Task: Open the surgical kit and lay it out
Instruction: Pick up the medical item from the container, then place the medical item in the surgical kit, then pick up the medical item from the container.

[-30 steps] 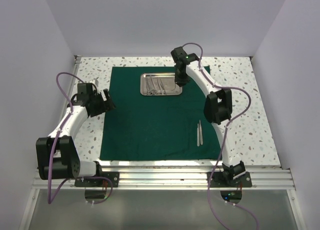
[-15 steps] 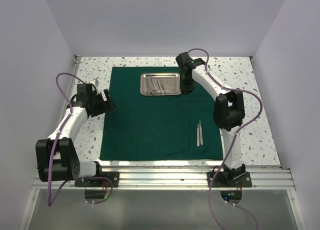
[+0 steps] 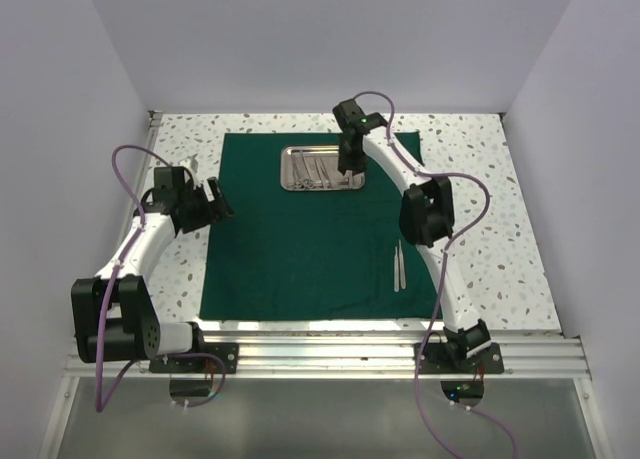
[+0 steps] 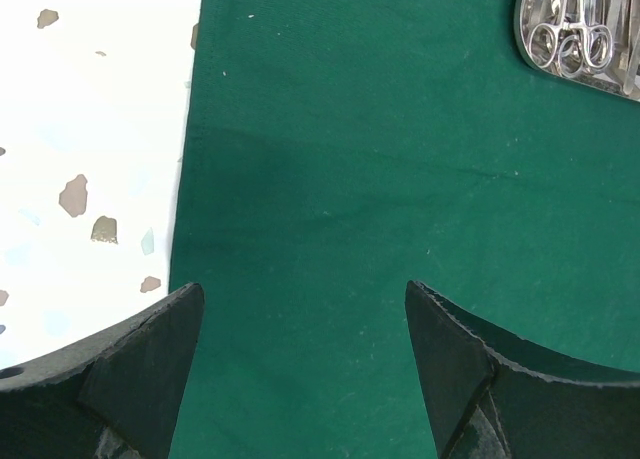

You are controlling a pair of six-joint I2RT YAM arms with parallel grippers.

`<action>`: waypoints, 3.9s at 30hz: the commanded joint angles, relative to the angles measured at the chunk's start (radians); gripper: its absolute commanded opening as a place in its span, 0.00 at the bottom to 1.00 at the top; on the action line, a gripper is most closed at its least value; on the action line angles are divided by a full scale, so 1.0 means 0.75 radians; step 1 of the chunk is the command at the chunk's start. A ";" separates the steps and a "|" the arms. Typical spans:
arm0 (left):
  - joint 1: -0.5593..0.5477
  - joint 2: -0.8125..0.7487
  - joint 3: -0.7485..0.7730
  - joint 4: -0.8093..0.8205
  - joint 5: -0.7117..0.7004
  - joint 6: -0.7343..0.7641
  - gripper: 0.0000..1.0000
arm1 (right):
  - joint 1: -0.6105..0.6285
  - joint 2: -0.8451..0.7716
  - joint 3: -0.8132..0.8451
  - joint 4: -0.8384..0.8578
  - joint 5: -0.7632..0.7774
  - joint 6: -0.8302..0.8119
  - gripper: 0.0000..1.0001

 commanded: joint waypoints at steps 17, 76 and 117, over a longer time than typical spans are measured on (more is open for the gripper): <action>0.010 0.009 0.007 0.020 -0.019 0.009 0.85 | 0.029 0.113 0.004 -0.104 0.093 0.008 0.30; 0.006 0.062 -0.026 0.102 0.073 -0.020 0.85 | 0.058 -1.214 -1.433 0.020 0.081 0.024 0.00; -0.086 0.248 0.522 -0.199 -0.078 -0.034 0.82 | 0.058 -0.049 0.080 -0.055 -0.204 -0.103 0.49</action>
